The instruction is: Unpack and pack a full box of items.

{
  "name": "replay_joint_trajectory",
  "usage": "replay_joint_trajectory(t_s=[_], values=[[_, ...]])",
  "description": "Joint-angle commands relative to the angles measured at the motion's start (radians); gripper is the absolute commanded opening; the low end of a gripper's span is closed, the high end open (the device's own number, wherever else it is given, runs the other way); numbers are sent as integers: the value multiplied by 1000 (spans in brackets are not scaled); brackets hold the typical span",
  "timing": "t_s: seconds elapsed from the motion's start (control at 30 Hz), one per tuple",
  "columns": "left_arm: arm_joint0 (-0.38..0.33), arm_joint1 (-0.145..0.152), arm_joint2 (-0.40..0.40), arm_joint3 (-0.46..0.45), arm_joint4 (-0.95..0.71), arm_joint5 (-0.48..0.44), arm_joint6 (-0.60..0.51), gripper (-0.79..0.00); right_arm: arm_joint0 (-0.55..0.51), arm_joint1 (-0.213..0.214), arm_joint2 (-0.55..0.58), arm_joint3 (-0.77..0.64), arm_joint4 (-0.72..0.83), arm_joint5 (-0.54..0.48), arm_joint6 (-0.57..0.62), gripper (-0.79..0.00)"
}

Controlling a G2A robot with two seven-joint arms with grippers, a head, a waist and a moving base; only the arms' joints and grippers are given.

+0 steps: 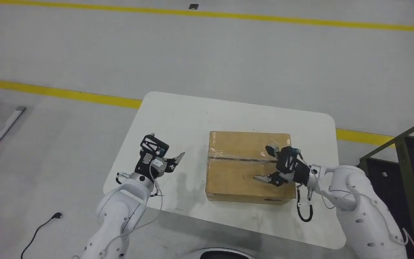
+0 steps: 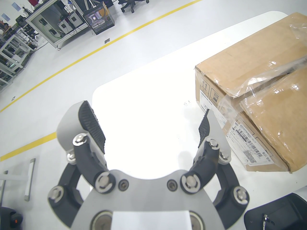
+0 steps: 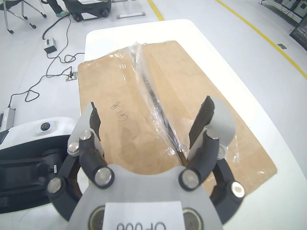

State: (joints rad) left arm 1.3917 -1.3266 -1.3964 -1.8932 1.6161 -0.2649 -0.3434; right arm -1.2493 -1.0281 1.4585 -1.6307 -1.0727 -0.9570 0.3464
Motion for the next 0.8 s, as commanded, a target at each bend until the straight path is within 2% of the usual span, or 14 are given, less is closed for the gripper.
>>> replay_joint_trajectory(t_s=[0.0,0.07,0.13,0.2,0.23,0.5,0.77], values=[[0,0,0,0,0,0,0,0,10,1,-6,8,-29,9,4,-185],[0,0,0,0,0,0,0,0,21,2,-14,23,-59,29,5,-394],[0,0,0,0,0,0,0,0,30,1,-28,30,-86,40,2,-554],[0,0,0,0,0,0,0,0,42,1,-40,40,-102,42,-2,-680],[0,0,0,0,0,0,0,0,49,1,-46,45,-110,44,-1,-779],[0,0,0,0,0,0,0,0,107,1,-86,81,-106,51,30,-785],[0,0,0,0,0,0,0,0,147,2,-103,125,154,47,147,-785]])
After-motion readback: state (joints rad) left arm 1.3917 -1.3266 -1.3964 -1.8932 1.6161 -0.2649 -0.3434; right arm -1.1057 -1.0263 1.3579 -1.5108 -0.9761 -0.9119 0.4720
